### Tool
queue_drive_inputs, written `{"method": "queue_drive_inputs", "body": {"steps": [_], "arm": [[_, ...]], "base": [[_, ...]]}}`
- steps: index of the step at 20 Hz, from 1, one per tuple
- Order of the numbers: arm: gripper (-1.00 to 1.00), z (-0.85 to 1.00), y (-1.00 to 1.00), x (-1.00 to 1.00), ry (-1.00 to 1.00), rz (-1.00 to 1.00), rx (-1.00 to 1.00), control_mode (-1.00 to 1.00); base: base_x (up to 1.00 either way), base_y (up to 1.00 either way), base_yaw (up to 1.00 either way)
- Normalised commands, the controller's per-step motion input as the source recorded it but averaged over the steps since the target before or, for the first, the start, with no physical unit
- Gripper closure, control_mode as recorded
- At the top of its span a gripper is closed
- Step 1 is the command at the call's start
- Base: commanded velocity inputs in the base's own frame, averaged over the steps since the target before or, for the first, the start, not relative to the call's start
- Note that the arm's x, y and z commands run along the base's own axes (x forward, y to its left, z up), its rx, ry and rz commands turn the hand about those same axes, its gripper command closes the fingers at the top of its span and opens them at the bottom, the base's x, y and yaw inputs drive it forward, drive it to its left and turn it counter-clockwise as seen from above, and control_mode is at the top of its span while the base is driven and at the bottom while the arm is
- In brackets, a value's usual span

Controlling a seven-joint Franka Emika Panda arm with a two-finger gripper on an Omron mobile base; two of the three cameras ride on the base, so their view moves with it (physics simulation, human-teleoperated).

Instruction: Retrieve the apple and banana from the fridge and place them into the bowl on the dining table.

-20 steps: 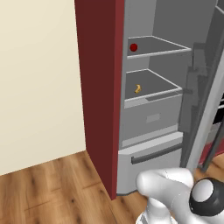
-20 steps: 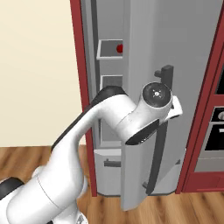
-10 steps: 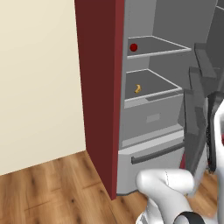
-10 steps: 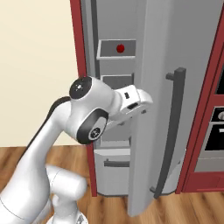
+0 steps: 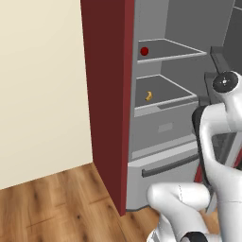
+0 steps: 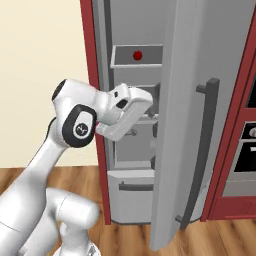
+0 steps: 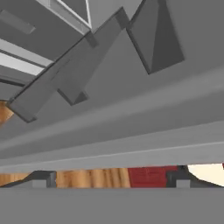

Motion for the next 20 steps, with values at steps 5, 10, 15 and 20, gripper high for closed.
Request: {"method": "queue_drive_inputs", "body": {"steps": [5,10,15,20], "arm": [[-1.00,0.15,0.00,0.59,0.14,-0.06,-0.10,-1.00],[-1.00,0.00,0.00,0.82,0.11,-0.01,-0.06,-1.00],[-1.00,0.08,-0.24,0.61,0.11,0.00,0.00,-1.00],[-1.00,0.05,-0.45,0.49,0.09,-0.01,0.00,-1.00]], "base": [[0.00,0.00,0.00],[0.00,0.00,0.00],[0.00,0.00,0.00],[0.00,0.00,0.00]]}}
